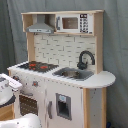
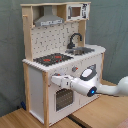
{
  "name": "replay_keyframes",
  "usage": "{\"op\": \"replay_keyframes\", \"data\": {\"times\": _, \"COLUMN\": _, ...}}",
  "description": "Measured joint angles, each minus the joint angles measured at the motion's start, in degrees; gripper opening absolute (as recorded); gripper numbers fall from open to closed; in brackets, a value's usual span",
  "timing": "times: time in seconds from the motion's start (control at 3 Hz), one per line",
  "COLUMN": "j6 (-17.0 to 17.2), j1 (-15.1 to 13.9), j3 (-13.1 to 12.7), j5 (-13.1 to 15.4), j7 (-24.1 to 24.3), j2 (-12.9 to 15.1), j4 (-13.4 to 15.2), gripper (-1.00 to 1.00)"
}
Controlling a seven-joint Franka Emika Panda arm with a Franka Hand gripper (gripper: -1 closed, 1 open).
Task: Play with the kitchen
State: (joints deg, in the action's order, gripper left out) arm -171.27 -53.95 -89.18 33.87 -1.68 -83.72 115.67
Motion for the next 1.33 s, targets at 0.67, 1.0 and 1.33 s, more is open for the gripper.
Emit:
{"op": "replay_keyframes", "data": {"times": 0.67, "j6": 0.4, "j1": 0.0, "j3": 0.0, "j5": 0.0, "j7": -12.5, "j2": -0.3, "j4": -0.1, "gripper": -1.00}}
{"op": "replay_keyframes", "data": {"times": 1.0, "j6": 0.7, "j1": 0.0, "j3": 0.0, "j5": 0.0, "j7": -19.0, "j2": -0.5, "j4": -0.2, "gripper": -1.00}}
{"op": "replay_keyframes", "data": {"times": 1.33, "j6": 1.1, "j1": 0.1, "j3": 0.0, "j5": 0.1, "j7": -25.2, "j2": -0.7, "j4": -0.3, "gripper": -1.00}}
